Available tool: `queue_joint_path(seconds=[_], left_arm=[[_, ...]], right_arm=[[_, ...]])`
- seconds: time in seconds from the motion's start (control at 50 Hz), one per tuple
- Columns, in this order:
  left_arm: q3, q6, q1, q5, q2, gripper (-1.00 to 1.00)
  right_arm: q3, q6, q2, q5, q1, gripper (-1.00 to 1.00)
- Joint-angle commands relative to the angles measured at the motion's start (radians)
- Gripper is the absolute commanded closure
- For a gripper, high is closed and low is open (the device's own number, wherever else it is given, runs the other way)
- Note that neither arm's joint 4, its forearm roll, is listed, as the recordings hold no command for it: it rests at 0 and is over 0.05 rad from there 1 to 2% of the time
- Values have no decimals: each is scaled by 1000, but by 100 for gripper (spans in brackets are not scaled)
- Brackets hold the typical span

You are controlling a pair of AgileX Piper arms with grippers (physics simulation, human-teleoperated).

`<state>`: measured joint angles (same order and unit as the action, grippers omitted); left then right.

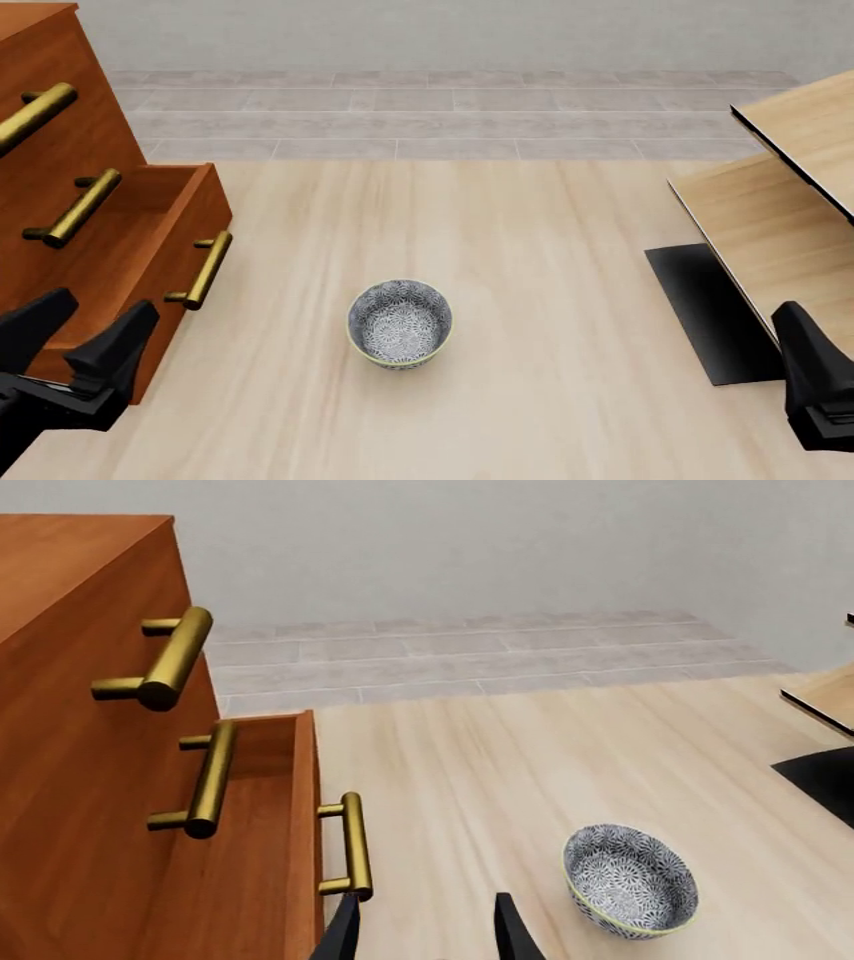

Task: Close the bottom drawer of the cabinet.

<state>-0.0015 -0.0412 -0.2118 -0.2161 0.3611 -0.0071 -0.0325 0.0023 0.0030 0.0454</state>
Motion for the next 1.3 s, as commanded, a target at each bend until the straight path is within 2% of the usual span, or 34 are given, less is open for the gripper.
queue_joint_path(seconds=[0.02, 0.12, 0.14, 0.32, 0.48, 0.72, 1.08, 1.3], left_arm=[[1, -34, -78, -114, 154, -100], [1, -43, -97, -207, 265, -100], [1, -63, -113, -252, 326, -100], [1, -95, -153, -464, 585, -100], [1, -131, -163, -663, 812, -100], [1, -149, -159, -825, 1000, -100], [1, -159, -114, -996, 1183, -100], [1, -175, -104, -1004, 1203, -100]], right_arm=[[-2, 0, 0, 2, 3, -100], [-1, 0, -1, 0, 5, -100], [0, 0, 0, -1, 6, -100], [0, 0, 0, -1, 10, -100], [0, 1, 1, -1, 10, -100], [-2, 1, 0, 1, 18, -100], [-1, 2, 1, 0, 26, -100], [4, -3, 0, -6, 28, -100]])
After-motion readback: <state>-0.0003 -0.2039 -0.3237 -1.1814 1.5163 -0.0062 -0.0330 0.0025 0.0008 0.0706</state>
